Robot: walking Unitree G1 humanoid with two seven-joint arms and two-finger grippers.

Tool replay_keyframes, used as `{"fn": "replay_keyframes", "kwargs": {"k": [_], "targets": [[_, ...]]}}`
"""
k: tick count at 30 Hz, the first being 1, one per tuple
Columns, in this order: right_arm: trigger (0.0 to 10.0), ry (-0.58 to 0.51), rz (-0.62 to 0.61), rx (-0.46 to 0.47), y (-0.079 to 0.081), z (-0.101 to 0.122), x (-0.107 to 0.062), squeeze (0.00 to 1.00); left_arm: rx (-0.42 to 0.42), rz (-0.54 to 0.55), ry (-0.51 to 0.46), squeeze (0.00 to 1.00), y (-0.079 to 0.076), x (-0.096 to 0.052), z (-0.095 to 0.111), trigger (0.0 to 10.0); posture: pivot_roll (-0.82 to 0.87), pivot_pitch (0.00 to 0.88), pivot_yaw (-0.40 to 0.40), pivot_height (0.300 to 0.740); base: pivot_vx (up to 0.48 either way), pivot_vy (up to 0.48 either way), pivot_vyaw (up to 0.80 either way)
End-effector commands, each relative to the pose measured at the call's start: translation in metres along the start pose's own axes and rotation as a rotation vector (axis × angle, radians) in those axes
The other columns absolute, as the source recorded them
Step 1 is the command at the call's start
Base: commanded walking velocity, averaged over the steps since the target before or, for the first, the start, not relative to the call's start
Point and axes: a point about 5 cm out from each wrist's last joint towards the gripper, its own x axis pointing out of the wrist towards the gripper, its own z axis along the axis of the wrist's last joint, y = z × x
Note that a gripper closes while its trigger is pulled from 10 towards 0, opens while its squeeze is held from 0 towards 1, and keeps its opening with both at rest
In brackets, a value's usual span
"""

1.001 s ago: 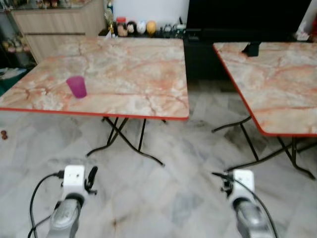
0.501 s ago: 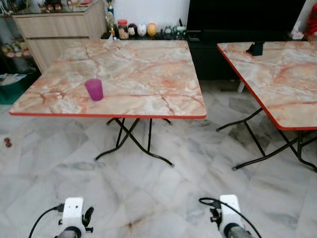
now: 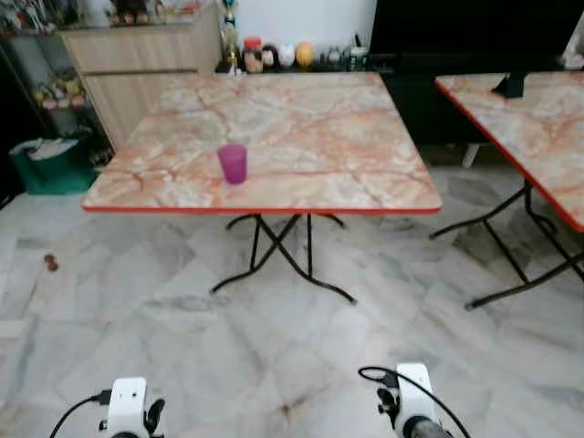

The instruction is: Setting the table

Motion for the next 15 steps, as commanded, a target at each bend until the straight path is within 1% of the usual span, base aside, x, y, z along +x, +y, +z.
{"fn": "replay_keyframes", "kwargs": {"k": [1, 5, 15], "targets": [[10.0, 0.019, -0.019, 0.009, -0.004, -0.007, -0.002, 0.00, 0.010, -0.001, 0.035, 0.00, -0.001, -0.002, -0.008, 10.0, -0.04, 0.000, 0.051, 0.740, 0.000, 0.390, 0.00], [10.0, 0.026, -0.019, 0.020, -0.004, -0.010, -0.003, 0.00, 0.007, 0.005, 0.063, 0.00, 0.001, -0.005, -0.015, 10.0, -0.04, 0.000, 0.049, 0.740, 0.000, 0.391, 0.00], [10.0, 0.024, -0.013, 0.028, -0.001, -0.009, -0.003, 0.00, 0.000, 0.012, 0.123, 0.00, -0.002, -0.010, -0.029, 10.0, -0.04, 0.000, 0.041, 0.740, 0.000, 0.390, 0.00]]}}
